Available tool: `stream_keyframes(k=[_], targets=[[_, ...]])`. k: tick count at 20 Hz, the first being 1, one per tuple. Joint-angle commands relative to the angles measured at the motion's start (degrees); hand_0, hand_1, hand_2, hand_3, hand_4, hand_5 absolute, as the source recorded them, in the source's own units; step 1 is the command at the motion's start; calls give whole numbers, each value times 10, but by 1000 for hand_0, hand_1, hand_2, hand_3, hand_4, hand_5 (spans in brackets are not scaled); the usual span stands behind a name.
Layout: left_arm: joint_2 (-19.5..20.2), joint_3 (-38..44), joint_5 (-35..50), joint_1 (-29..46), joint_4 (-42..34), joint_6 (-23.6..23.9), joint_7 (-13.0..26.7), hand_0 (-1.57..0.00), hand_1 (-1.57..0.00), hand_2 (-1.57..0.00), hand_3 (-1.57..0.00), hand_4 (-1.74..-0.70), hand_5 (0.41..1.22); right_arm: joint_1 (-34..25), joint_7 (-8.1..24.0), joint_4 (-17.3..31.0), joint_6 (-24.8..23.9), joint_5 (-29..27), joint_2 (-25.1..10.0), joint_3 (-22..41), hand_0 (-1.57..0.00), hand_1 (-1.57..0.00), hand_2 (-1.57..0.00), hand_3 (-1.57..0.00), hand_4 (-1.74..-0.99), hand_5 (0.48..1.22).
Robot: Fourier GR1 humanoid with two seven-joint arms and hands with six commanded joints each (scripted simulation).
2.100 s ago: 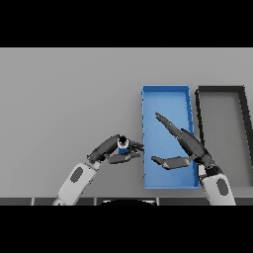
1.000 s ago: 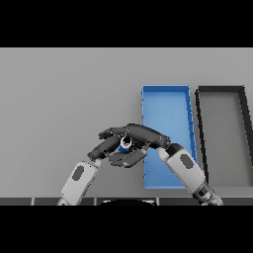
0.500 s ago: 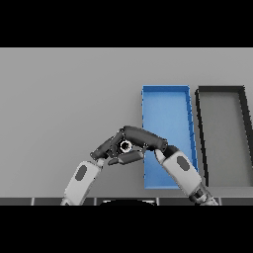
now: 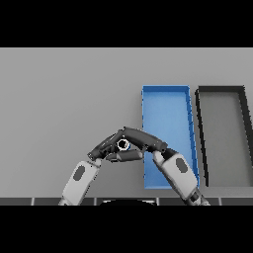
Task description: Pick up the blue pipe and place it into the blue bin.
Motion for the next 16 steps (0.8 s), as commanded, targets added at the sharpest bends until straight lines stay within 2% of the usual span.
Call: stream_keyframes(k=[1,3,4,6,7,8,11,13,16], targets=[[8,0,-9,-1,4,-6,-3,-940,-875,-855,-672,-1406,1221,3,1,-1,-2,9,3,0,-1560,-1560,-1560,-1556,-1497,1206],[9,2,-19,-6,13,-29,8,-601,-560,-547,-430,-1250,1221,3,15,5,0,26,18,1,-1564,-1564,-1564,-1561,-1498,1211],[11,0,-23,1,6,-38,9,-481,-448,-437,-344,-1186,1148,3,20,2,4,26,20,-4,-1565,-1566,-1566,-1563,-1498,1213],[11,5,-22,-3,9,-42,37,-307,-286,-279,-220,-1092,984,1,26,5,6,26,32,-13,-1567,-1568,-1568,-1566,-1498,1216],[8,9,-19,-12,11,-42,62,-246,-229,-223,-175,-1059,912,3,13,-1,9,25,32,-16,-1568,-1568,-1568,-1567,-1499,1217],[10,11,-16,-9,10,-43,77,-196,-183,-178,-140,-1031,848,2,2,1,9,32,34,-19,-1569,-1569,-1569,-1568,-1499,1218],[11,12,-23,-5,21,-39,70,-100,-93,-91,-71,-977,682,9,-9,-2,14,51,37,-15,-1570,-1570,-1570,-1569,-1499,1219],[-4,15,-14,-6,20,-31,105,-64,-59,-58,-45,-974,607,4,-12,8,17,52,44,-24,-1570,-1570,-1570,-1570,-1499,1220],[-2,16,-14,-1,21,-27,110,-32,-30,-29,-23,-967,544,6,-17,2,20,49,54,-33,-1571,-1571,-1571,-1570,-1497,1220]])
